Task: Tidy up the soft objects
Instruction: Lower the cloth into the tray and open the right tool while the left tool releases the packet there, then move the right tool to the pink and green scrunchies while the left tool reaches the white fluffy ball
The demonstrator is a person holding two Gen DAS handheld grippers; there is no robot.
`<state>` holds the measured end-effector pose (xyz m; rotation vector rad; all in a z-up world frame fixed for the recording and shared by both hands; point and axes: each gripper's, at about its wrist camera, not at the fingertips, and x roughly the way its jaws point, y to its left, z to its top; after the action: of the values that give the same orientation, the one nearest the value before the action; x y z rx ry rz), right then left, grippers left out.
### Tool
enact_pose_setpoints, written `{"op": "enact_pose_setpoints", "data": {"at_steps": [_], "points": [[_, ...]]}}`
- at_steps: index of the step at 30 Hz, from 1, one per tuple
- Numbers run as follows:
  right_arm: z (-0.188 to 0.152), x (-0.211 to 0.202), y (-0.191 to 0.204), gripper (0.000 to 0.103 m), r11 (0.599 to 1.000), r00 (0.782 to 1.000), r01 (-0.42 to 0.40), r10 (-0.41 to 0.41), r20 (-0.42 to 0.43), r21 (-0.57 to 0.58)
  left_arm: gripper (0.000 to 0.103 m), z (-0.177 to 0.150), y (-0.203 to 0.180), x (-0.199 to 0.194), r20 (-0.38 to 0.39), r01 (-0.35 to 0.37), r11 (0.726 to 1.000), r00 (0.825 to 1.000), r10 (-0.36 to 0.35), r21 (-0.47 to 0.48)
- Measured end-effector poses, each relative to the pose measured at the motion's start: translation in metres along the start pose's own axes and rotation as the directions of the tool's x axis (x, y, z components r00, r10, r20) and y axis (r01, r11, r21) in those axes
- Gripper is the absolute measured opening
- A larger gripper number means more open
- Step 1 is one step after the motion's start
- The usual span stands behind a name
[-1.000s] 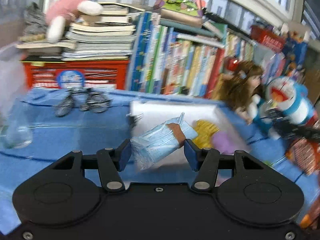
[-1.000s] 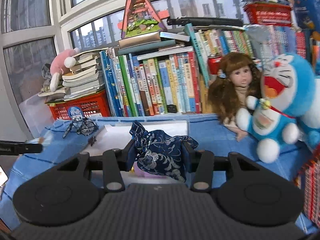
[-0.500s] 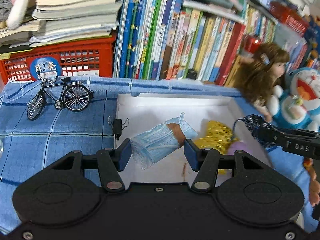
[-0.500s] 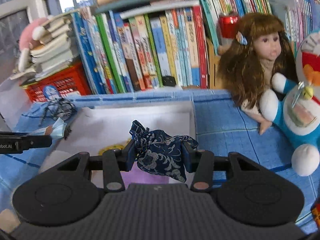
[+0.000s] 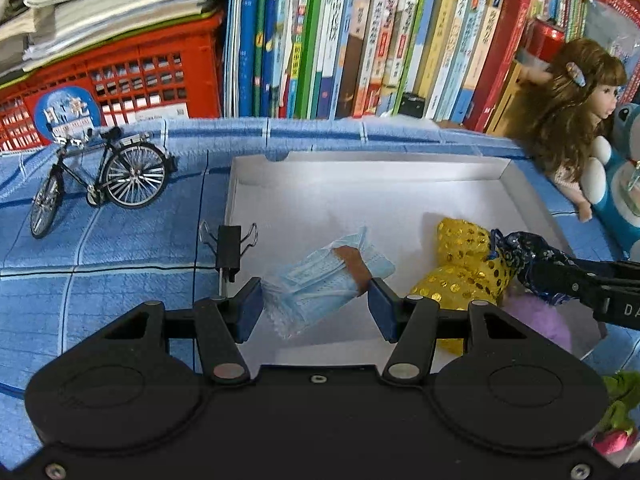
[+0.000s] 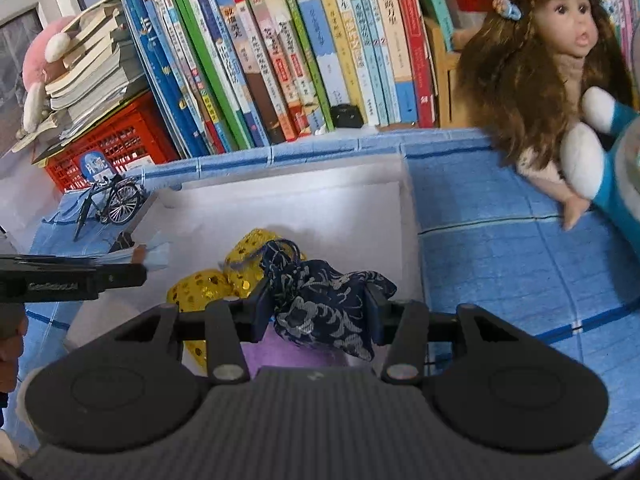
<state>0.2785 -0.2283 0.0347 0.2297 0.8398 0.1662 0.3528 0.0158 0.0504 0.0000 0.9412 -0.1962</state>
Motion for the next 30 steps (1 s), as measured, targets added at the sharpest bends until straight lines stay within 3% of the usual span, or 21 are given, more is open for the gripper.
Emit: {"op": "enact_pose_setpoints", "data": {"at_steps": [4,10,18,30], "points": [[0.000,0.001,0.001,0.059,1.000,1.000,-0.014,0.014,-0.007,-0.001,0.057,0.000,0.000,0.004,-0.040,0.001,1.000,0.999,-0.001,-0.009],[0.001,-0.010,0.002,0.071,1.000,1.000,-0.028,0.028,0.005,-0.006,0.070,0.001,-0.006,-0.014,-0.011,0.004,1.000,1.000,-0.004,0.010],[-0.002,-0.048,0.012,0.074,0.998,0.997,-0.038,0.041,0.073,-0.042,0.078,-0.007,-0.014,-0.060,0.043,0.016,0.999,0.999,-0.018,0.037],[-0.028,-0.125,0.024,0.082,0.989,0.977,-0.065,0.090,0.195,-0.132,0.084,-0.053,-0.002,-0.134,0.151,0.026,0.998,0.988,-0.033,0.053]]}}
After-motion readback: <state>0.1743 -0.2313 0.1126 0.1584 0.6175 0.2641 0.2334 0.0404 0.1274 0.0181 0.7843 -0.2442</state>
